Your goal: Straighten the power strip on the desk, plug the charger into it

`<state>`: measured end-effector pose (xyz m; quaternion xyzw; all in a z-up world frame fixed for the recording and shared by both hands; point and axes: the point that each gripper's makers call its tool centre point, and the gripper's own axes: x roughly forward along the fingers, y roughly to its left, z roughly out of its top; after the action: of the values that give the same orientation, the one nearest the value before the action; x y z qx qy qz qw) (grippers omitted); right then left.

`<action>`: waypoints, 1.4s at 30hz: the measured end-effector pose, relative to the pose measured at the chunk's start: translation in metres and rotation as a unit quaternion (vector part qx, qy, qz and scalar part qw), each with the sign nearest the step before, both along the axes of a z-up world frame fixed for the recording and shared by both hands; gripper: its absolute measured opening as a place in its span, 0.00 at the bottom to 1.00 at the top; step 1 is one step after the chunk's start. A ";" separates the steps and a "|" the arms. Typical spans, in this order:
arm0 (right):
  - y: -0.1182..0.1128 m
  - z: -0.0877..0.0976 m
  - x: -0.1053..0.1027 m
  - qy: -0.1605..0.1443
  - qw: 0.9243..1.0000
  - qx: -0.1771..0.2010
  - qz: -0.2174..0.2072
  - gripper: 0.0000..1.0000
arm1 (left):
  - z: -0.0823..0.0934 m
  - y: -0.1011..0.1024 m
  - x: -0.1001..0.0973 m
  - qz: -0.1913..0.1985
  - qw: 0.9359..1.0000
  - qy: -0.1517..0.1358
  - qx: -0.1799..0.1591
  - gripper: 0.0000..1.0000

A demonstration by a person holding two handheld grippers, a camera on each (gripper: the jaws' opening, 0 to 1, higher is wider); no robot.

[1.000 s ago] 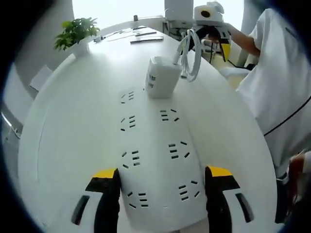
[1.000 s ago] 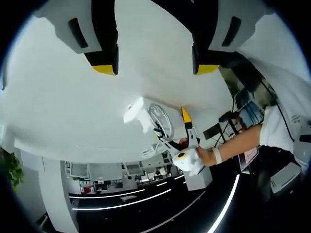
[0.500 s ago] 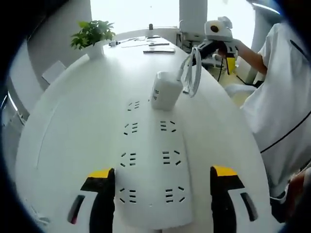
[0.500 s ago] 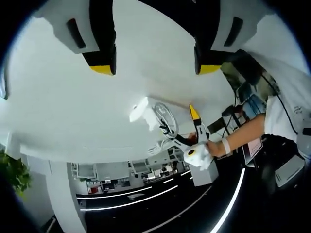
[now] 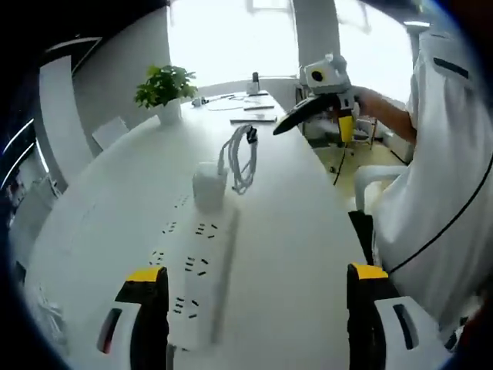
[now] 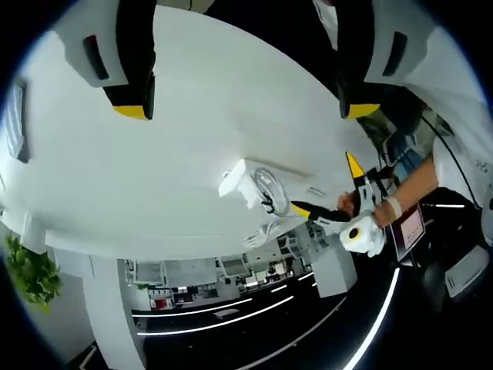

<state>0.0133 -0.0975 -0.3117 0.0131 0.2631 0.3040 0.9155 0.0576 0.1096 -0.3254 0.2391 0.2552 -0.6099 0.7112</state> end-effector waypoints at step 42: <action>0.016 0.044 -0.014 -0.027 0.998 -0.058 0.022 0.97 | 0.035 0.132 -0.140 0.365 0.929 0.051 0.037 0.96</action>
<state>-0.0003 -0.0813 -0.2681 -0.0540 0.2554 0.3090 0.9145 -0.0825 0.2413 -0.2907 0.1241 0.3830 -0.3099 0.8613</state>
